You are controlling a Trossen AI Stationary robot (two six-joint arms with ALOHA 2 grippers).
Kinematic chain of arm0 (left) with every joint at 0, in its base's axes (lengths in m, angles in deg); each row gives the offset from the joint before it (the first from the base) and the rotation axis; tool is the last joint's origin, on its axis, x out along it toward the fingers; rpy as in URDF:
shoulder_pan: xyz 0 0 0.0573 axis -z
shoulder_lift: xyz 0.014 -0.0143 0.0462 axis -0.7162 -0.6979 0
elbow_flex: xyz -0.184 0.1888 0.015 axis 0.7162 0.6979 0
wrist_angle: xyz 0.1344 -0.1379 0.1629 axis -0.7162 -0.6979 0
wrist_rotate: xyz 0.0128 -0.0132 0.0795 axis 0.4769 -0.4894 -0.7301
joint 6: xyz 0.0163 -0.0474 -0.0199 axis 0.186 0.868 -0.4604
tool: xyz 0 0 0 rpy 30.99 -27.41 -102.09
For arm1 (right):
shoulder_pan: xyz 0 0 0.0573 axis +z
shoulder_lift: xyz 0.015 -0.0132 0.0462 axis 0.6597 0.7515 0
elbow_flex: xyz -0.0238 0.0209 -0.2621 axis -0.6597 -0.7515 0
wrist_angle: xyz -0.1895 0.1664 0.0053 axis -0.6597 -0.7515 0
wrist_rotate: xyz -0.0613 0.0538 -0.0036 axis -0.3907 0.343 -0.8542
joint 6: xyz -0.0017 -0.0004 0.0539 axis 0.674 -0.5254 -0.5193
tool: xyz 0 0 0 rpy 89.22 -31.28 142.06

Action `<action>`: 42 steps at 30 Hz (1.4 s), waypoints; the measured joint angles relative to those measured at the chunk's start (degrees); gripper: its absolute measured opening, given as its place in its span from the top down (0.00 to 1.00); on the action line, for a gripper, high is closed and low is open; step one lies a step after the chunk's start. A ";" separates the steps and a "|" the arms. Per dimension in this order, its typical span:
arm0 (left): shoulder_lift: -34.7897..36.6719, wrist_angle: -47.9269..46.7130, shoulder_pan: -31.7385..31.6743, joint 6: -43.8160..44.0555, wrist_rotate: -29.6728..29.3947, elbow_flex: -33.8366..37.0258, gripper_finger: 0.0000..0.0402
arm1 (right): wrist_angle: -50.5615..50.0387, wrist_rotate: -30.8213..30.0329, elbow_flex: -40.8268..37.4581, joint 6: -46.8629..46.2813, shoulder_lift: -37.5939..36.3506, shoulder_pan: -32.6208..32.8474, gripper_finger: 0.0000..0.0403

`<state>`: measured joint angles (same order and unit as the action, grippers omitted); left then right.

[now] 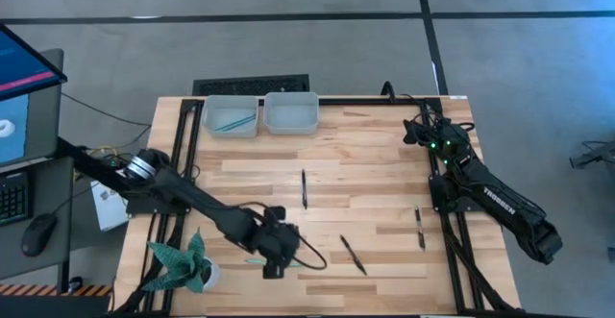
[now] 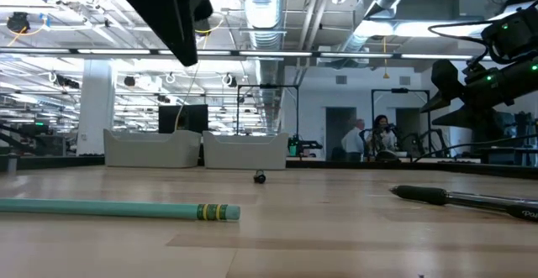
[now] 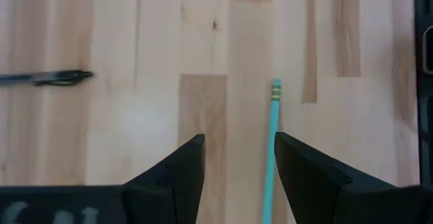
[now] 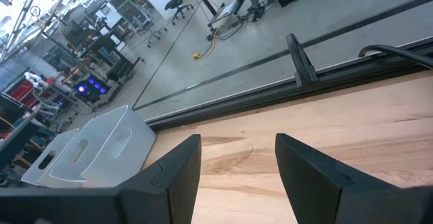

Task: Sort pens & pencils
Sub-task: Put the green pencil into the left gray bin

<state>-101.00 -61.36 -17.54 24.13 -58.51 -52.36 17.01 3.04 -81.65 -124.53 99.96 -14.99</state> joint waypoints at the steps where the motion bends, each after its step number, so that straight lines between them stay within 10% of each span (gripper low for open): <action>1: -1.16 -0.88 0.10 0.49 0.17 -1.23 0.58 | 0.00 0.00 0.00 0.02 0.00 0.00 0.47; 42: -15.57 6.20 0.31 4.03 9.13 -1.34 0.58 | 0.11 1.09 -0.01 0.37 0.00 0.00 0.47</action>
<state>-116.57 -55.16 -17.23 28.16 -49.38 -53.70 17.12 4.13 -81.66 -124.16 99.96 -14.99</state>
